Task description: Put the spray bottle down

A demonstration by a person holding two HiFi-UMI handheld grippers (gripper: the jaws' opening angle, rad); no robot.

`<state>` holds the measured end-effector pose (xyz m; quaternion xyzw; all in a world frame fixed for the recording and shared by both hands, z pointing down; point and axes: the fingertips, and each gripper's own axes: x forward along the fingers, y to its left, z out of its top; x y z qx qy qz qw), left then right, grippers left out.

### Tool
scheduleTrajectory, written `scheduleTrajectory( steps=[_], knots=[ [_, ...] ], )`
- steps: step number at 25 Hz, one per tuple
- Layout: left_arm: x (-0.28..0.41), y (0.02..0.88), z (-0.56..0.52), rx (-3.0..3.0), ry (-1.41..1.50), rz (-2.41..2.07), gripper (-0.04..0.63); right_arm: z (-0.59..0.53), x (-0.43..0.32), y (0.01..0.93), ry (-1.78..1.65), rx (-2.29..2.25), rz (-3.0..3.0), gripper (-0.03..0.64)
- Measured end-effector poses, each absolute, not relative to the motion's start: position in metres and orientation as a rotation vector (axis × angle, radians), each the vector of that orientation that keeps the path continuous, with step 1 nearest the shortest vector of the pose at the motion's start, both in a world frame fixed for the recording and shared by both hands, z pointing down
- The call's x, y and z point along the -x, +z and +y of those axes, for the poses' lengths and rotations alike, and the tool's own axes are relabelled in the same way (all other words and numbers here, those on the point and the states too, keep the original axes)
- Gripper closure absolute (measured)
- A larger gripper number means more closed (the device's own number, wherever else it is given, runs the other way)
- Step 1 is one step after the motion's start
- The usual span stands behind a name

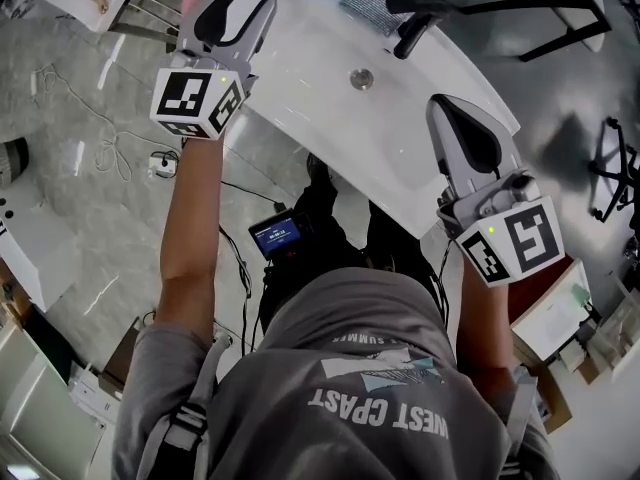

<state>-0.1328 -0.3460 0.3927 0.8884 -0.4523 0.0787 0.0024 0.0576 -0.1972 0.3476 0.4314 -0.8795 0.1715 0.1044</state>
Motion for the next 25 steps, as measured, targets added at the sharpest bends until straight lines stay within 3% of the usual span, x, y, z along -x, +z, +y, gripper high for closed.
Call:
scheduleTrajectory(
  steps=[4, 6, 7, 25],
  knots=[
    [0.132, 0.36, -0.311, -2.845, 0.241, -1.376, 0.484, -0.191, -0.056, 0.325, 0.45, -1.276, -2.607, 0.617],
    [0.131, 0.342, -0.294, -2.894, 0.255, -1.351, 0.58, -0.187, -0.053, 0.313, 0.417, -1.27, -2.614, 0.617],
    [0.131, 0.332, -0.286, -2.914, 0.259, -1.339, 0.592, -0.184, -0.051, 0.307, 0.401, -1.266, -2.617, 0.617],
    [0.104, 0.216, -0.192, -3.077, 0.094, -1.181, 0.592, -0.138, -0.033, 0.236, 0.145, -1.195, -2.618, 0.618]
  ],
)
